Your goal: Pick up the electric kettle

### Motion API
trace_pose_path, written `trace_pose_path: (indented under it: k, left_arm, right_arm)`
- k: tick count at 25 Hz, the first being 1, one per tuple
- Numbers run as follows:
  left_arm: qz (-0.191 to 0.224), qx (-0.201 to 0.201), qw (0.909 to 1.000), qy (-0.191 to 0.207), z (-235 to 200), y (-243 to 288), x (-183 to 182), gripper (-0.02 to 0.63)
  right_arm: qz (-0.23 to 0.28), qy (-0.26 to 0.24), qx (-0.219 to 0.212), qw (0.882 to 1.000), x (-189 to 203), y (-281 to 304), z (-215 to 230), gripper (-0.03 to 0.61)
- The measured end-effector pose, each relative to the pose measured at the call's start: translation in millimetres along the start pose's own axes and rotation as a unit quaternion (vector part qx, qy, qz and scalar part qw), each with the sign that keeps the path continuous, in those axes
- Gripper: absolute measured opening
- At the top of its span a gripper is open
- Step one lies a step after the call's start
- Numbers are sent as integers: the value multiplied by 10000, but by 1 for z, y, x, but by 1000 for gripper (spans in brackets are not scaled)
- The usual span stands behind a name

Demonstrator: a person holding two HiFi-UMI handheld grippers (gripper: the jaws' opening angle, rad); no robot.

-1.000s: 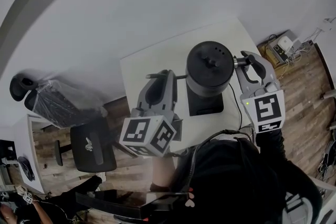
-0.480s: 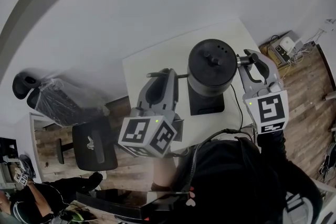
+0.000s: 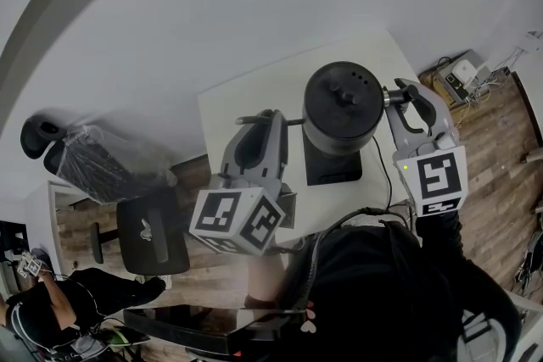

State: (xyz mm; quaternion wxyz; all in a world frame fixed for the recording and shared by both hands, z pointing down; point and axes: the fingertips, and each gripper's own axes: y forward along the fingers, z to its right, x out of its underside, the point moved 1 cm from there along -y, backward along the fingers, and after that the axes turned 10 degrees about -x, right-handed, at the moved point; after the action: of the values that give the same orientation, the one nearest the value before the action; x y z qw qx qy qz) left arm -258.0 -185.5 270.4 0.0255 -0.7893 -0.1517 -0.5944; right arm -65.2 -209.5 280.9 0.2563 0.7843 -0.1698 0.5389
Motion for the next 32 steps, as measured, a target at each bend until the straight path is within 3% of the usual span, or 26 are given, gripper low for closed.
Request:
trace_pose_path:
  k: [32]
  left_arm:
    - [-76,-67,9999,-70,1,-2,1,48]
  right_arm:
    - [1,-91,-10,10000,0,0,1,83]
